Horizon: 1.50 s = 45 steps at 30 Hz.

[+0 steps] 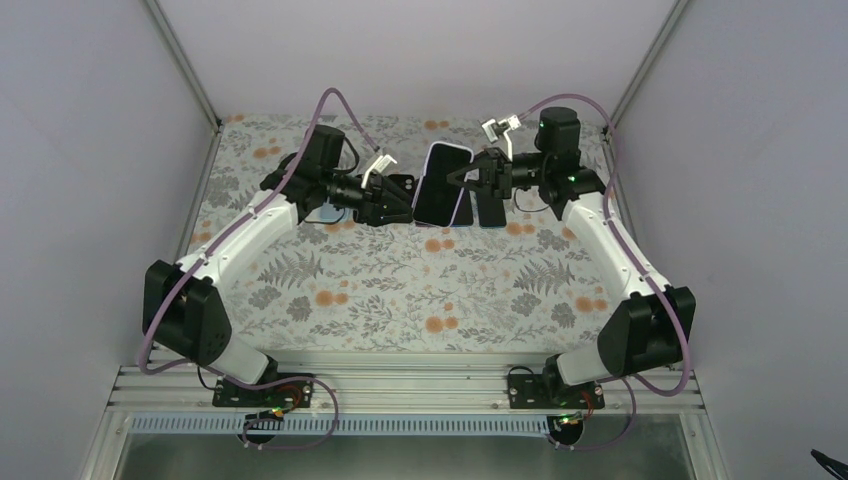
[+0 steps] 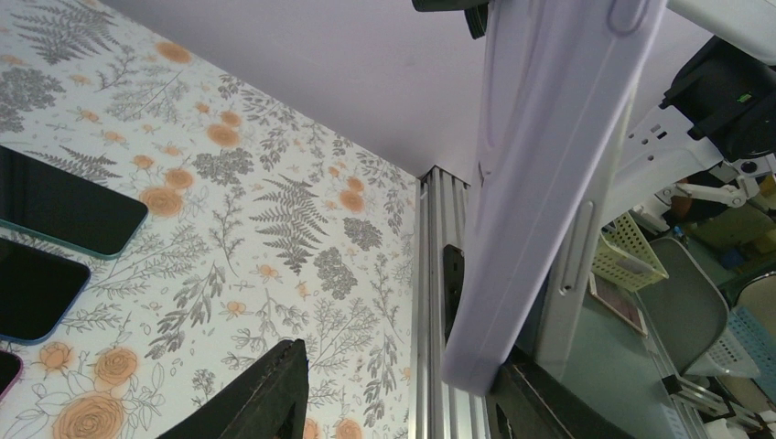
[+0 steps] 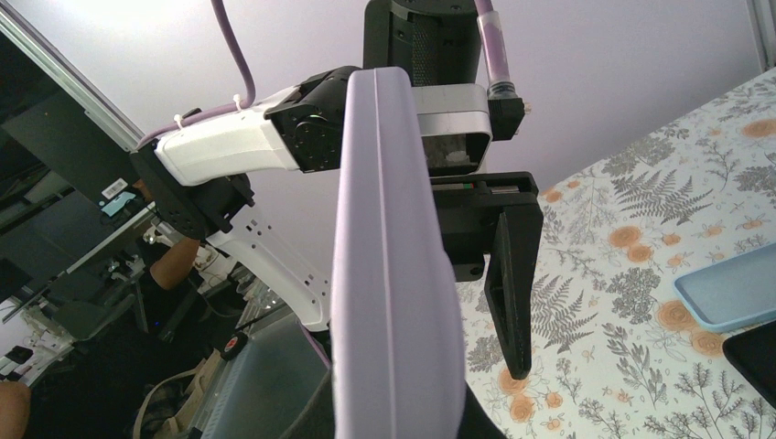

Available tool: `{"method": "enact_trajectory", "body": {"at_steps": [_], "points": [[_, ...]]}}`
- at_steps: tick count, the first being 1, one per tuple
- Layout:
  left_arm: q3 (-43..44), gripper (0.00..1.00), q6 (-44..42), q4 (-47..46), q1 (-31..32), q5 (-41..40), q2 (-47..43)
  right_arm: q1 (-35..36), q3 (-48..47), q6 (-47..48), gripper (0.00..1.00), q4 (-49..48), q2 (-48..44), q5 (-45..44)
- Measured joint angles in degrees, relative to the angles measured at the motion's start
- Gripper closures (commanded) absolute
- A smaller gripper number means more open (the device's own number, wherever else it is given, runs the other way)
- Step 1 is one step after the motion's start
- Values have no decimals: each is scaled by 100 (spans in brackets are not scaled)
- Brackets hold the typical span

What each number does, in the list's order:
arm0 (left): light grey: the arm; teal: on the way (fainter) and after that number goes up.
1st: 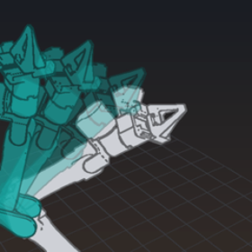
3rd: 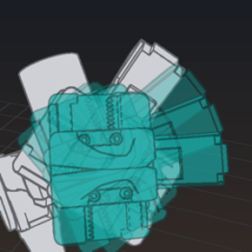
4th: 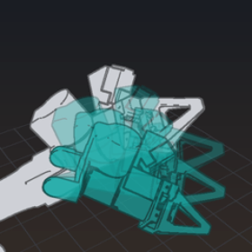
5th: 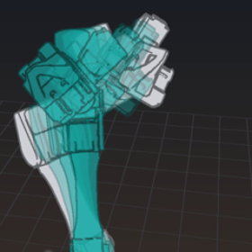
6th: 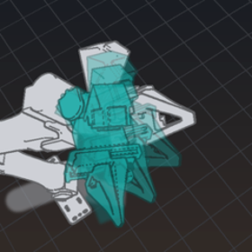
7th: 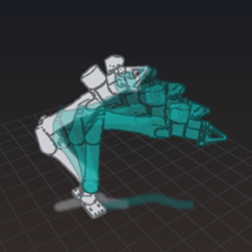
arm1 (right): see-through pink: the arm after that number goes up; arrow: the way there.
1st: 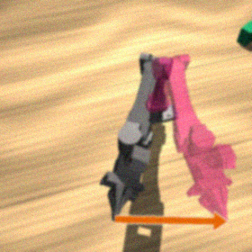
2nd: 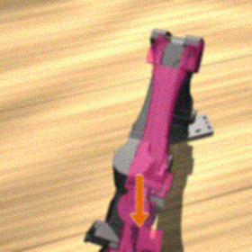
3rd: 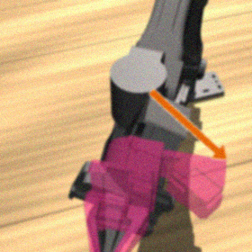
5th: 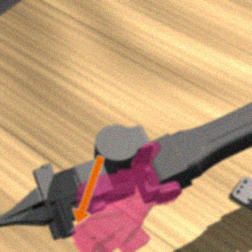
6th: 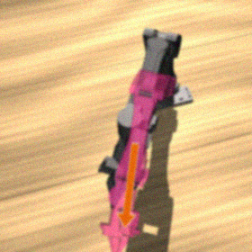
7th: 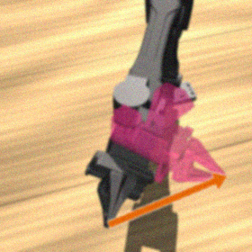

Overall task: Take the phone out of the phone case
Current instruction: Remove the phone case from the phone.

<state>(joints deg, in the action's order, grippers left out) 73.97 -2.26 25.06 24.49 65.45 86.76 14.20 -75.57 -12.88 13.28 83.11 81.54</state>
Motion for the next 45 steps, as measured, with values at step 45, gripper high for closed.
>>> {"method": "enact_trajectory", "body": {"at_steps": [45], "points": [[328,70,479,-17,90,479,225,334,245,264,96,-44,234,153]]}}
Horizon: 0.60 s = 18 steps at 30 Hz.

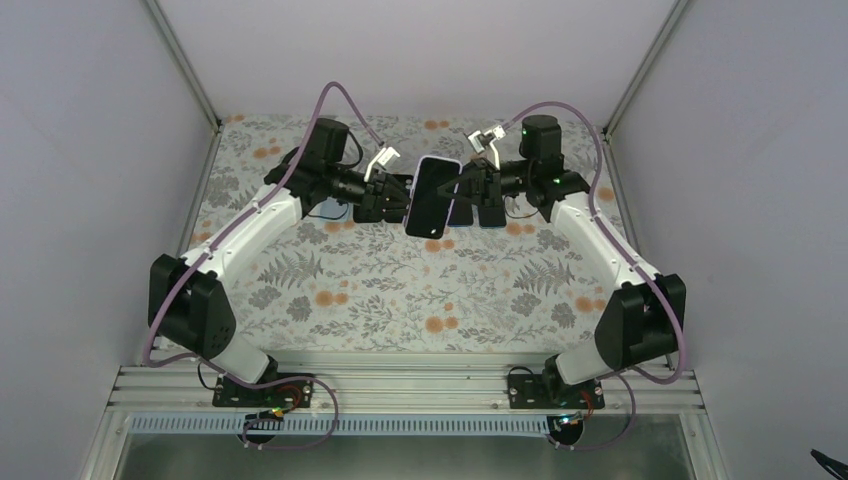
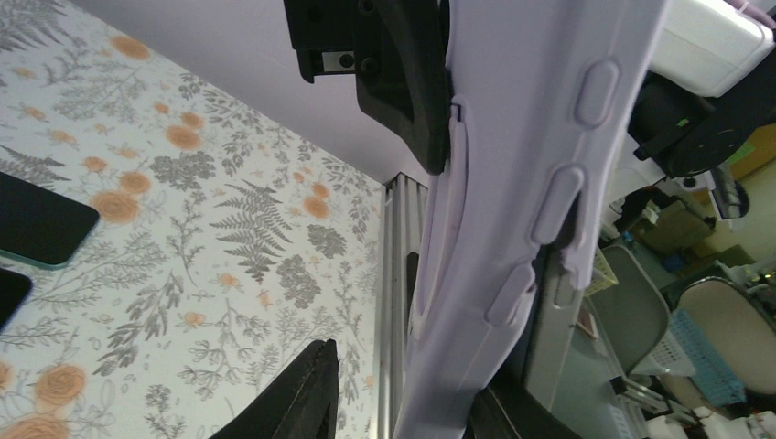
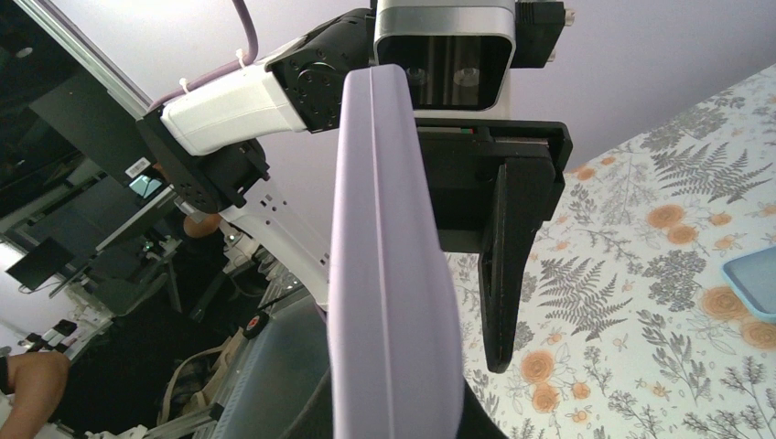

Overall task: Take the phone out of the phone case
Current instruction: Remove the phone case from the phone.

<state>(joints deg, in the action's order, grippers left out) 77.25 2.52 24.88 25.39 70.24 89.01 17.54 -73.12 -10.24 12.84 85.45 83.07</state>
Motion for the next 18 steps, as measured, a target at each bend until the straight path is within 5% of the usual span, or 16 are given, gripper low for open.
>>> {"method": "enact_trajectory", "body": {"at_steps": [11,18], "points": [[-282,96,522,-651,28,291,20,2,-26,-20,96,214,267,208],[-575,98,944,-1325,-44,415,20,2,-133,-52,78,459,356,157]]}}
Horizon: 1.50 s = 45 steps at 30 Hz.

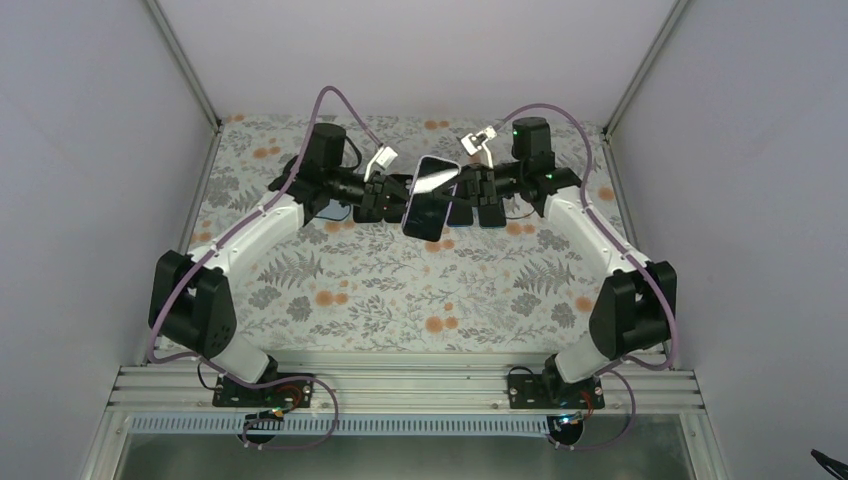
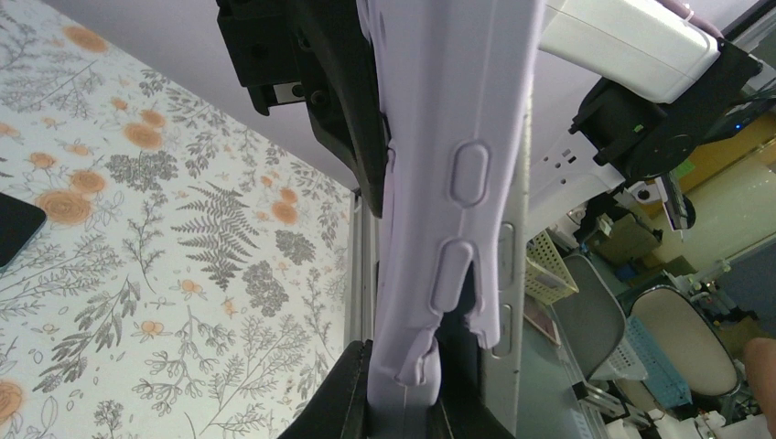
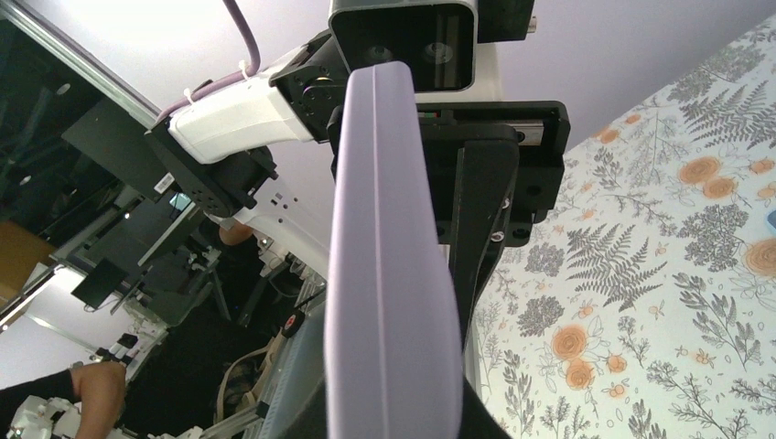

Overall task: Take the phone out of the phone case
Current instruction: Remove the phone case from the phone.

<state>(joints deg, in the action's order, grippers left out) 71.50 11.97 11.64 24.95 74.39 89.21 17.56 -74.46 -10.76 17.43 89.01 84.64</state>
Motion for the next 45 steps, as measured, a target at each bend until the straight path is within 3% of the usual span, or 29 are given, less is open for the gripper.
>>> {"method": "enact_trajectory", "body": {"at_steps": [4,9,14,26,35,45], "points": [[-76,98,444,-608,-7,-33,7,133,-66,-13,66,72,24,-39],[-238,98,970,-1169,-79,-42,33,101,-168,-55,43,83,24,-144],[-439,98,1414,-1622,-210,-44,109,-50,-199,-127,31,63,24,-293],[-595,98,2039,-1947,-627,-402,144,-234,-201,-66,26,55,-203,-1270],[-260,98,2232,-682,-817,-1858,170,-81,-669,960,27,463,-402,-3359],[-256,98,2750,-249,-824,-2393,365,990,-688,1908,30,625,-402,-5694]]}}
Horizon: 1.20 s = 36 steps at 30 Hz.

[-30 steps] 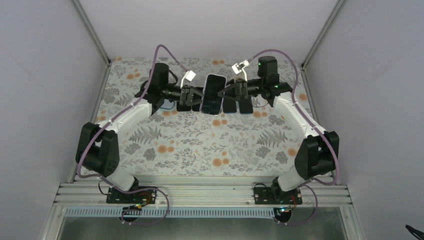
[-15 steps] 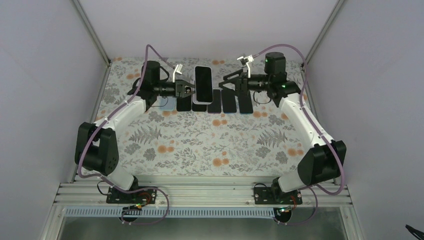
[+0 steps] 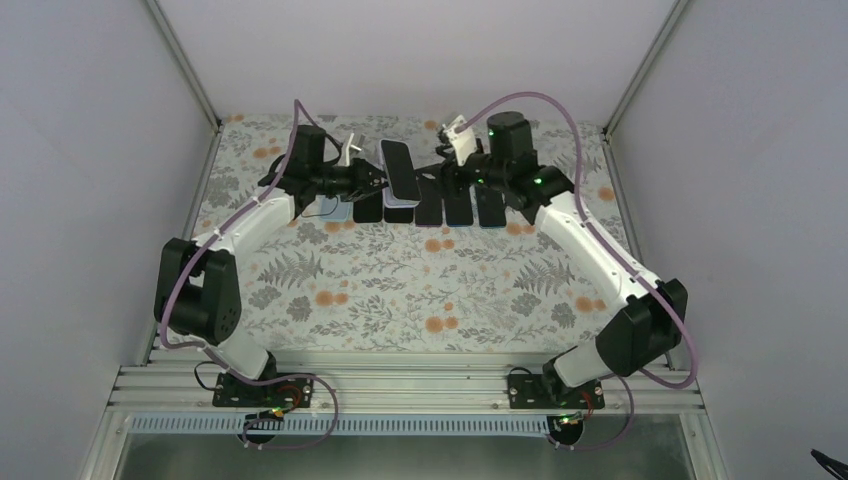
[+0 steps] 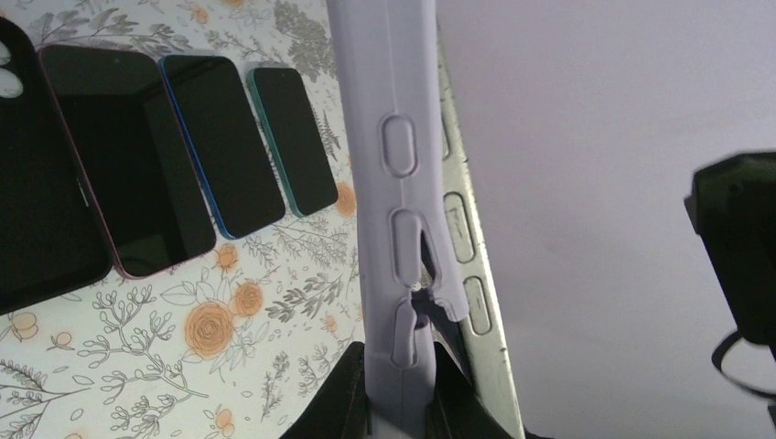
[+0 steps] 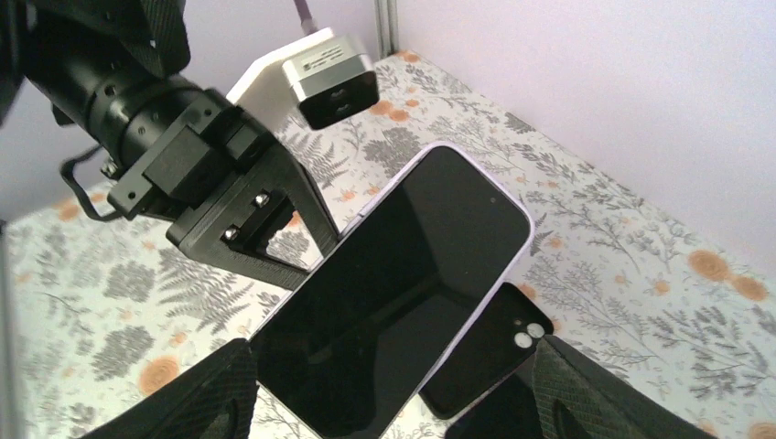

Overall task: Take the phone out of the phone case
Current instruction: Remove the phone case from the phone.

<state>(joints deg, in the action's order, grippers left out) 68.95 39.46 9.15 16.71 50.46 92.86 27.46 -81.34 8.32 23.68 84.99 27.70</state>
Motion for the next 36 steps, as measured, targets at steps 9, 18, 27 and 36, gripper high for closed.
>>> {"method": "enact_trajectory", "body": {"at_steps": [9,18,27,36], "points": [[0,98,584,-52,-72,-28,195,1137,293,715,31,-133,11,-1661],[-7,98,949,-116,-142,116,328,1797,468,1169,32,-468,254,-2732],[-70,98,1080,-254,-149,190,328,2057,629,1436,37,-791,595,-3550],[-127,98,1182,-365,-149,254,328,2065,824,1768,44,-1349,603,-4203]]}}
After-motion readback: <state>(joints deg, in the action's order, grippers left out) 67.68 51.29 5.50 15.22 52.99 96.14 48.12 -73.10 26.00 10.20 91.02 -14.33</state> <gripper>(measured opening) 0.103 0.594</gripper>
